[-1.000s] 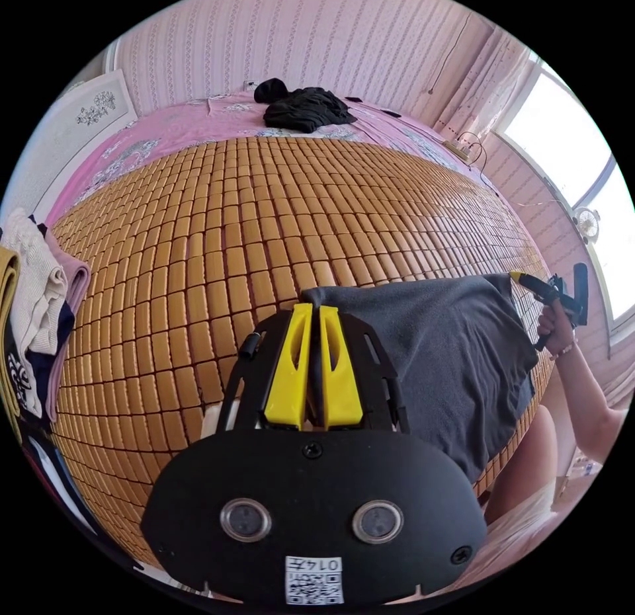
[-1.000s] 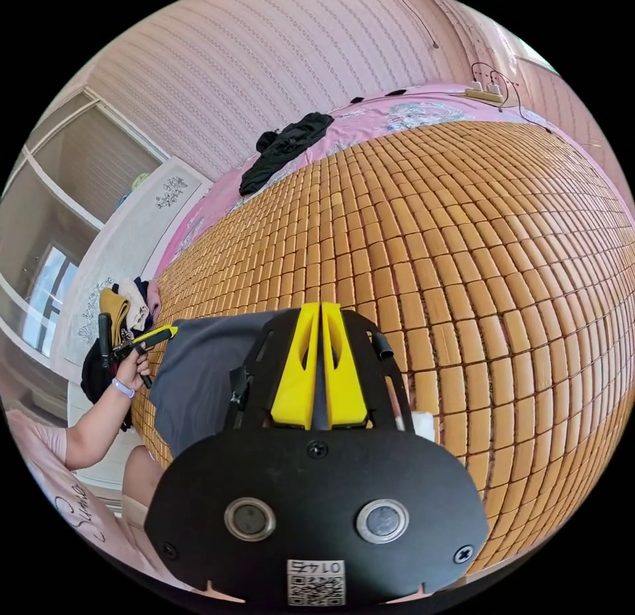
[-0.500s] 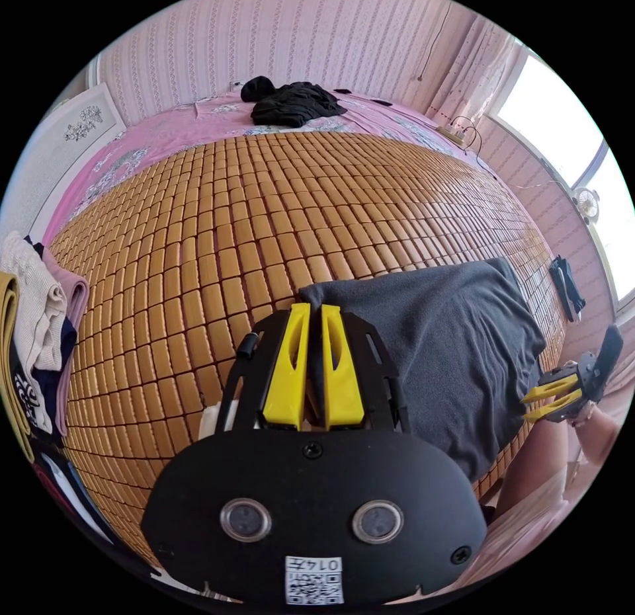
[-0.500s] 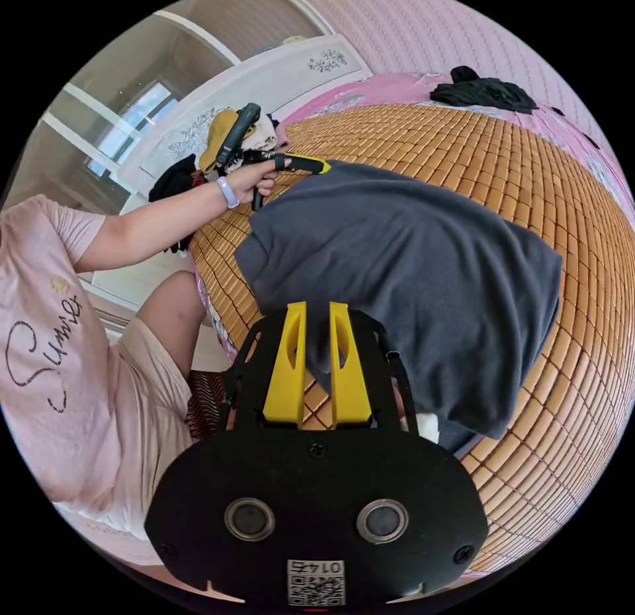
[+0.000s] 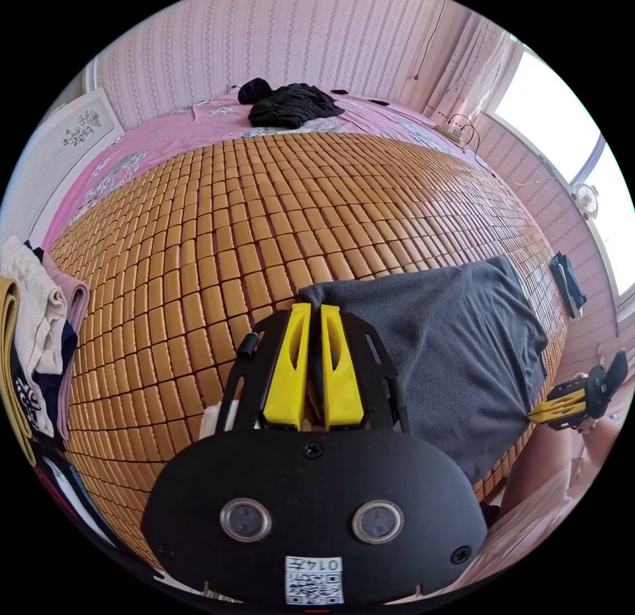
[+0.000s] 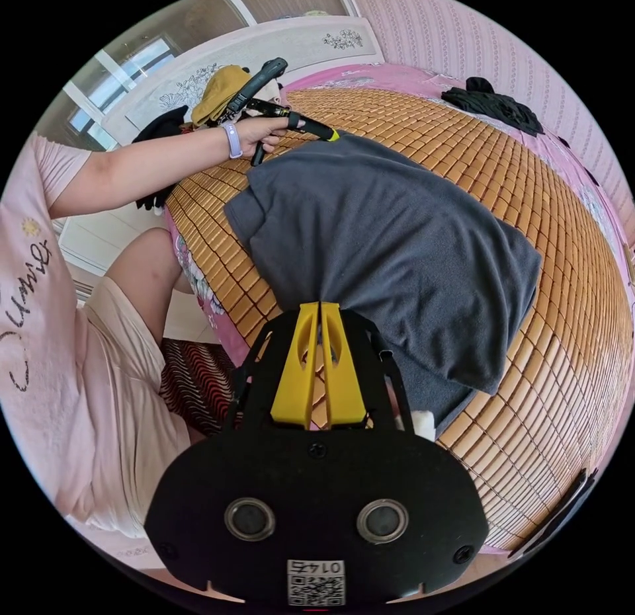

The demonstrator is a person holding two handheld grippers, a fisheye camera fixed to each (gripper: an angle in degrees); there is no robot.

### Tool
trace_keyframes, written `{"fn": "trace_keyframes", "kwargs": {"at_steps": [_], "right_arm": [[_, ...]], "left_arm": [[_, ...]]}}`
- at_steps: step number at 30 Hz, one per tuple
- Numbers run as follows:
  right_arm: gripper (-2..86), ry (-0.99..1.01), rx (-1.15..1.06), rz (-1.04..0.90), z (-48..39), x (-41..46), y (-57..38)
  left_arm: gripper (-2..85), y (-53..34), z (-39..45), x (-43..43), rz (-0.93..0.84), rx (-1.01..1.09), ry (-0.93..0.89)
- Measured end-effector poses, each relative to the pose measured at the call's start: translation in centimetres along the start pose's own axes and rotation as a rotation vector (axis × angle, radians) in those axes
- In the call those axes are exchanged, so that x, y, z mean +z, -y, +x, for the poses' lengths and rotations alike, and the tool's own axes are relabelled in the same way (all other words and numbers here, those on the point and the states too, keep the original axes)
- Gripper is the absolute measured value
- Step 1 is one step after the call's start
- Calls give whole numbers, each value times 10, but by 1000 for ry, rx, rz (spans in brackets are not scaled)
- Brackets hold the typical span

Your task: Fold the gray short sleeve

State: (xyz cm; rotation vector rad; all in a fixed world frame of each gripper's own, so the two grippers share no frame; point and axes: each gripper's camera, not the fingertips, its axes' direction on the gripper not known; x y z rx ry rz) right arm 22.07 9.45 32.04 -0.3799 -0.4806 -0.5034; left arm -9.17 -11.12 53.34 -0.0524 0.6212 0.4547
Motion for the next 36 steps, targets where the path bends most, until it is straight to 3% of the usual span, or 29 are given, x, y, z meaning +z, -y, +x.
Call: {"fn": "trace_keyframes", "kwargs": {"at_steps": [7,10,14,23,26,31,36], "right_arm": [[30,-80,-79,48,-35,-4,61],[47,-46,-132,-26,-50,27,89],[2,-90,-175,-82,-62,44,99],[-7,40,-173,-67,-63,35,104],[3,32,-57,21,-43,10,104],[2,-127,361,164,34,-37,66],[-2,-236,510,4,59,-20,46]], "left_arm": [[26,-1,2,7,8,7,17],[27,-2,1,10,7,2,15],[25,-2,0,15,-2,8,7],[26,-8,-3,26,20,-44,-13],[33,-15,-8,22,47,-90,-68],[42,-40,4,-3,118,-38,-1],[37,-78,53,-23,144,93,-98]]}}
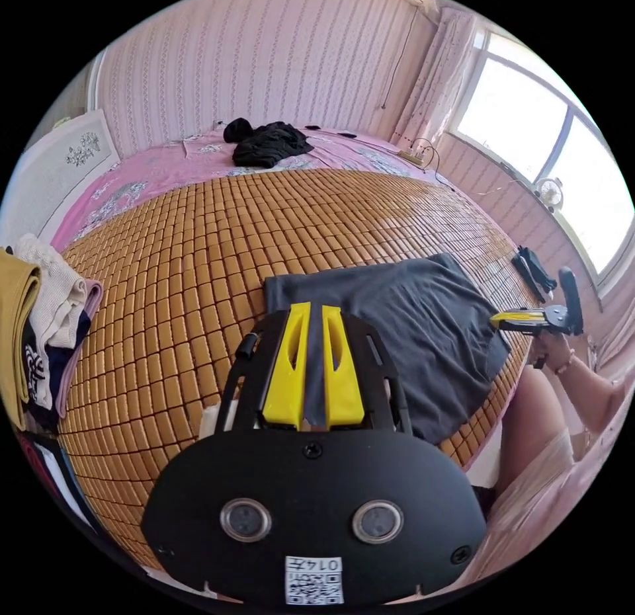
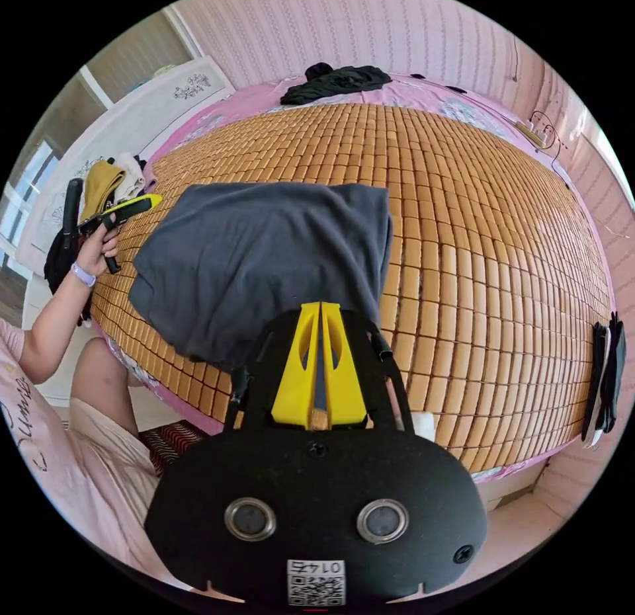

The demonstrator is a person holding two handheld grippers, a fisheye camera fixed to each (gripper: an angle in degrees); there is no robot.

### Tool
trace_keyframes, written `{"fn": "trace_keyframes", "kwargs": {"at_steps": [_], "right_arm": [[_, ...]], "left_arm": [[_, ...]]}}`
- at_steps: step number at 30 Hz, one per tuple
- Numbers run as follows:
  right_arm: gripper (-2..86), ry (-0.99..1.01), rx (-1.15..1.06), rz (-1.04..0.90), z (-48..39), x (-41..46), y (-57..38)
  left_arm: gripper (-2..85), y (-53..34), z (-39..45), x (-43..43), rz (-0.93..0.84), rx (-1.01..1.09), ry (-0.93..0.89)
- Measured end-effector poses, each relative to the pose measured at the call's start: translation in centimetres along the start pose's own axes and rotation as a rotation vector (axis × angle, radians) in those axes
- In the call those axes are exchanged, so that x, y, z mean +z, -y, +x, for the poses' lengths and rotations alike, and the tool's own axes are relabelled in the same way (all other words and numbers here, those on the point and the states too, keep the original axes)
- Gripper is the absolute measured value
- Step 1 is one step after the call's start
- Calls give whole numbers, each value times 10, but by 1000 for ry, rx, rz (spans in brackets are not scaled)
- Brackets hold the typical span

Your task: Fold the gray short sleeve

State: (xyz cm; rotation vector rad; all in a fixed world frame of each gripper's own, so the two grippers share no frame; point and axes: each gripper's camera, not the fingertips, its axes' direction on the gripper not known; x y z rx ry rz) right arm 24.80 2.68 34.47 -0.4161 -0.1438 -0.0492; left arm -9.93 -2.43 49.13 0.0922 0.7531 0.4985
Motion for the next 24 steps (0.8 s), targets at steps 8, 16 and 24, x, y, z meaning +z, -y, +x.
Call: {"fn": "trace_keyframes", "kwargs": {"at_steps": [8,16,24], "right_arm": [[-3,-21,-113,110,-37,-25,27],[-4,-49,-549,-21,-135,9,141],[-5,-95,-609,-197,-140,19,210]], "left_arm": [[30,-65,162,53,-207,268,-240],[-8,-97,193,72,-246,345,-181],[-10,-123,203,76,-203,331,-180]]}}
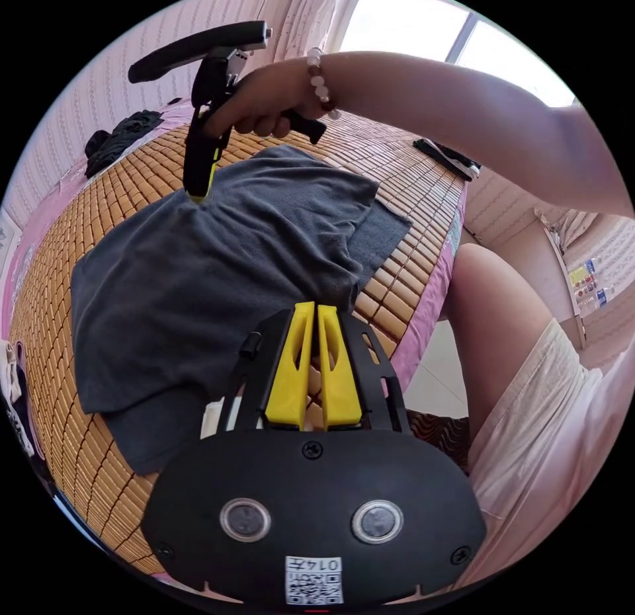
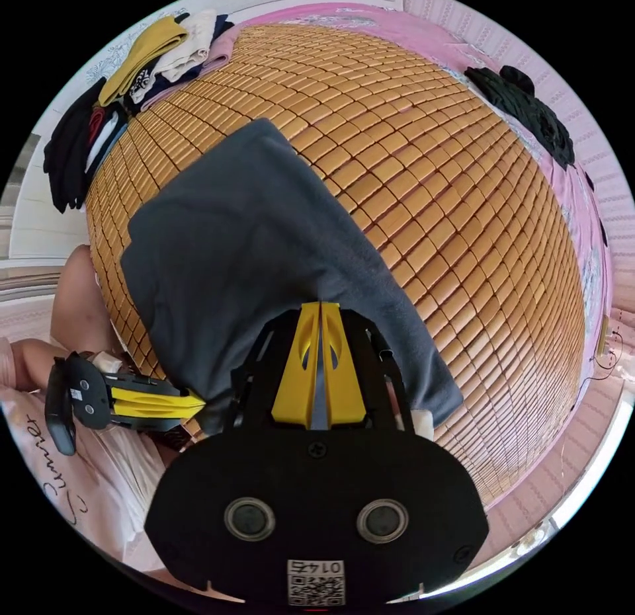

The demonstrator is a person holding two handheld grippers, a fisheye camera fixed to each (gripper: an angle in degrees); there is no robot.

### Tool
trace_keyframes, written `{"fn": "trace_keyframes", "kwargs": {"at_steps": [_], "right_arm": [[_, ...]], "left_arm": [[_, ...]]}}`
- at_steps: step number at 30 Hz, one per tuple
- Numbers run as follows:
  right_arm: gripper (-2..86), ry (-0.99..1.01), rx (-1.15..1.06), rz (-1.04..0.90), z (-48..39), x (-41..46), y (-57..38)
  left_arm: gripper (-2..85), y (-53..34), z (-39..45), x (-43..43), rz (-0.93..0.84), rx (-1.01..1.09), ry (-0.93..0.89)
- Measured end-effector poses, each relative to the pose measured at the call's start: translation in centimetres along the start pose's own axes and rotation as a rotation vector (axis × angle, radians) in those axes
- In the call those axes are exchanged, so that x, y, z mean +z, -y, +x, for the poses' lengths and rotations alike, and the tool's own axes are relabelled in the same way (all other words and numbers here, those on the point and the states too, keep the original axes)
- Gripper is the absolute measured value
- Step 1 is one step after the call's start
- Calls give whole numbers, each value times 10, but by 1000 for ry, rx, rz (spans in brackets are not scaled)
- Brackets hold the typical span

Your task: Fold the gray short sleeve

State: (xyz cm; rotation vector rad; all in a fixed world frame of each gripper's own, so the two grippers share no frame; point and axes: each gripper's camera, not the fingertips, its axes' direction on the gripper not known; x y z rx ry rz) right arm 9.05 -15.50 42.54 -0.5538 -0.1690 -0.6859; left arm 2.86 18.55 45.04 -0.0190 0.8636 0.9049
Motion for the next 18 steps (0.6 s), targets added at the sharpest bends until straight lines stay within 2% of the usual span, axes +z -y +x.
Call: {"fn": "trace_keyframes", "kwargs": {"at_steps": [4,7,9,11,14,16,18], "right_arm": [[-7,72,-15,-134,19,21,20],[-6,-21,3,-80,27,13,22],[-5,-9,12,-132,32,30,21],[-5,13,22,-104,38,27,14],[-3,91,125,62,52,5,-34],[1,128,245,190,60,-8,-103],[9,120,353,232,61,-7,-164]], "left_arm": [[-10,-10,7,6,14,2,-12],[-9,-16,9,9,22,-13,-31],[-8,-21,11,11,35,-20,-35],[-5,-28,17,12,54,0,-26],[19,-38,24,7,62,26,-46],[36,-47,30,-2,99,30,-75],[50,-54,43,-9,143,70,-99]]}}
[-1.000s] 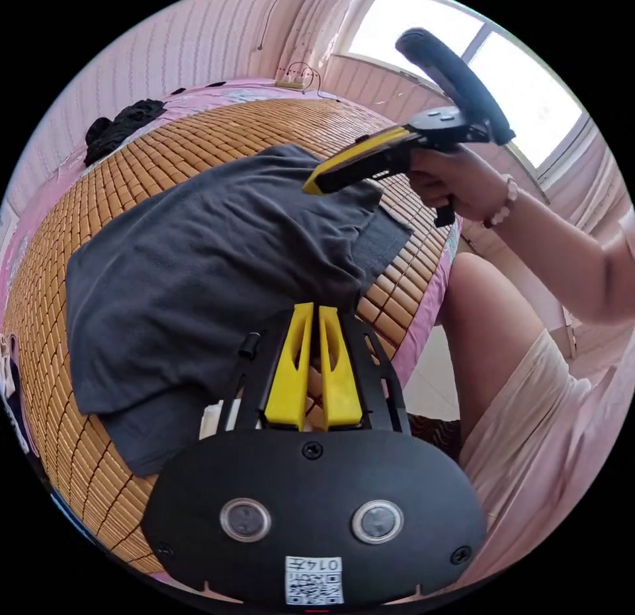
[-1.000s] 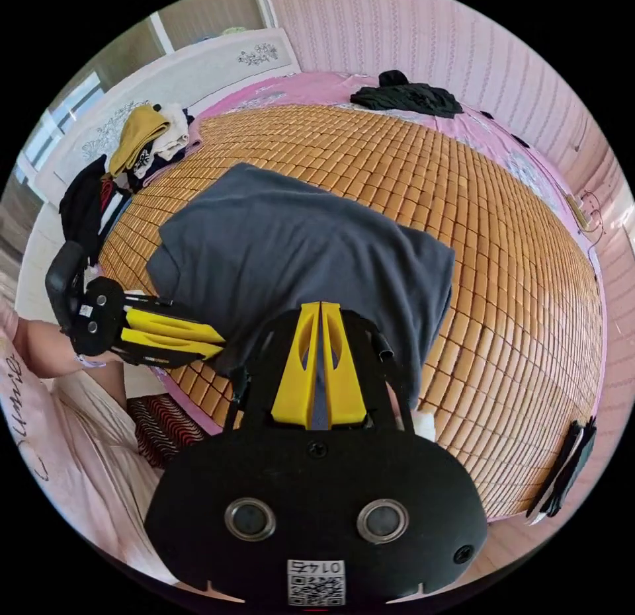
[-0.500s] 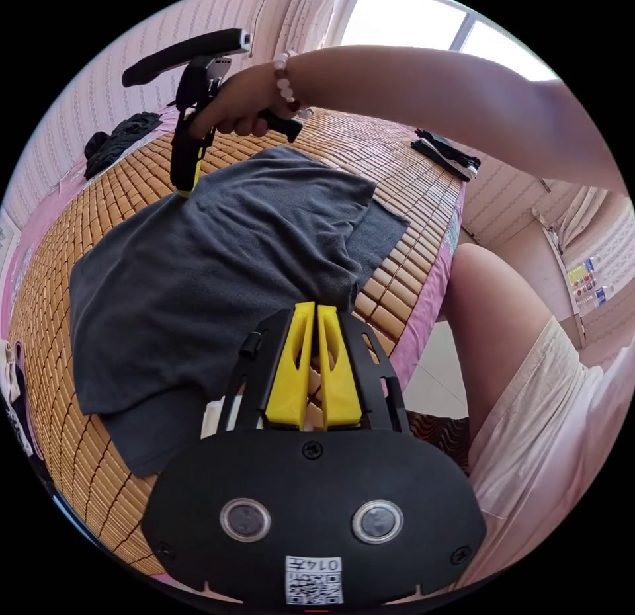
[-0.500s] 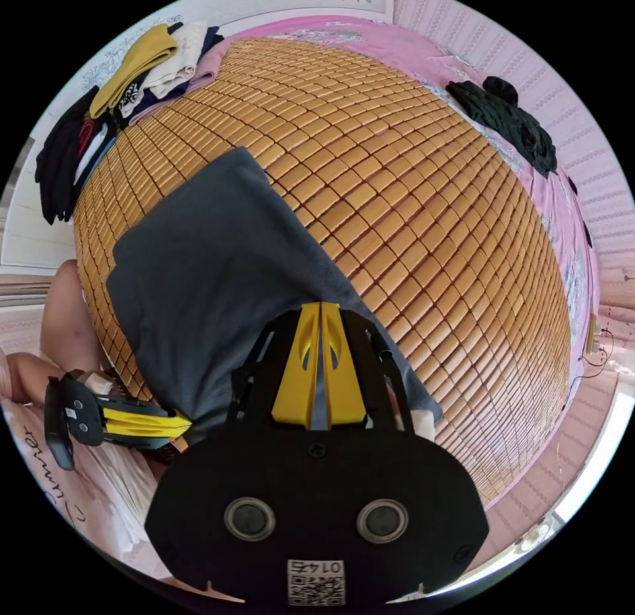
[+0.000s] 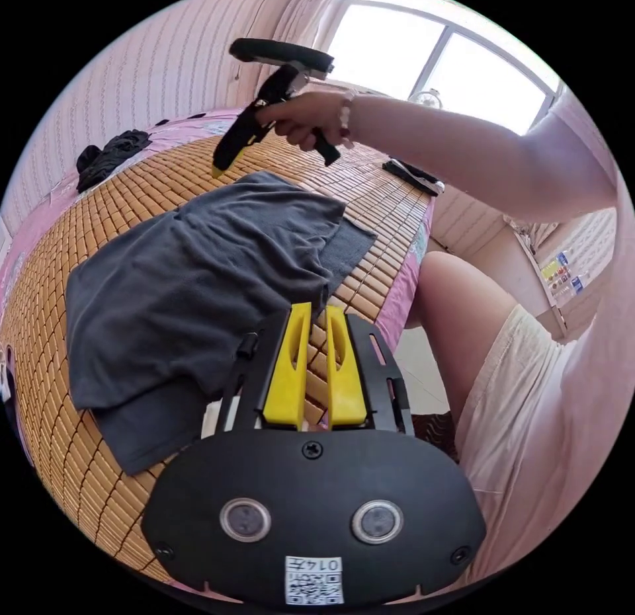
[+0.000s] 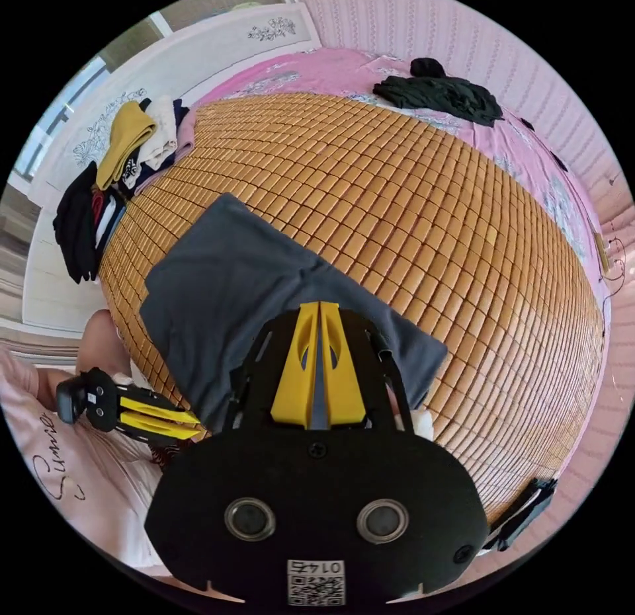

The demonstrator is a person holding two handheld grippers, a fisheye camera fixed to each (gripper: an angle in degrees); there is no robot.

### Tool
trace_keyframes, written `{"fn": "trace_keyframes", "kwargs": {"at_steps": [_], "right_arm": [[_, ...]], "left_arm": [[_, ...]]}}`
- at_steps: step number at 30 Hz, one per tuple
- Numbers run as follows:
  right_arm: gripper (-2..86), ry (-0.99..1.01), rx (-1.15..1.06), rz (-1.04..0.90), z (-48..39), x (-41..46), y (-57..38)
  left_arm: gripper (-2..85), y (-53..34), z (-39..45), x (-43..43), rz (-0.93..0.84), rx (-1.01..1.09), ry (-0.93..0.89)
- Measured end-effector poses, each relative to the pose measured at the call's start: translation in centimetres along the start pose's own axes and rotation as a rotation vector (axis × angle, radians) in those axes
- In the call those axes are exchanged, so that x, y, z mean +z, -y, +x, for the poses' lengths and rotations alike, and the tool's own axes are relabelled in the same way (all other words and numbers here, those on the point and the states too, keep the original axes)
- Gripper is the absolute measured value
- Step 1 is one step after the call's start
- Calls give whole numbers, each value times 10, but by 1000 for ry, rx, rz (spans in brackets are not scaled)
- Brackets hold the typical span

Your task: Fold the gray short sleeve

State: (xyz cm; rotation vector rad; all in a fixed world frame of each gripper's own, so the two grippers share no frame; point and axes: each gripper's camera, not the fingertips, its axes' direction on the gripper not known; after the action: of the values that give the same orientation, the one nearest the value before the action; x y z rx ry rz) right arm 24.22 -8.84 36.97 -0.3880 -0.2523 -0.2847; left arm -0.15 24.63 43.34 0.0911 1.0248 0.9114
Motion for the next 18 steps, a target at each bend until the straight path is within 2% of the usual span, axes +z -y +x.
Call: {"fn": "trace_keyframes", "kwargs": {"at_steps": [4,7,12,14,18], "right_arm": [[78,6,299,16,38,1,-129],[105,54,381,-8,46,12,-188],[33,65,405,1,63,19,-226],[18,135,406,32,74,17,-238],[9,387,449,242,102,-2,-270]], "left_arm": [[111,2,36,-3,94,114,-18],[144,13,56,9,115,215,29],[179,40,68,36,111,267,54],[186,55,73,55,68,292,36],[215,75,86,77,63,309,46]]}}
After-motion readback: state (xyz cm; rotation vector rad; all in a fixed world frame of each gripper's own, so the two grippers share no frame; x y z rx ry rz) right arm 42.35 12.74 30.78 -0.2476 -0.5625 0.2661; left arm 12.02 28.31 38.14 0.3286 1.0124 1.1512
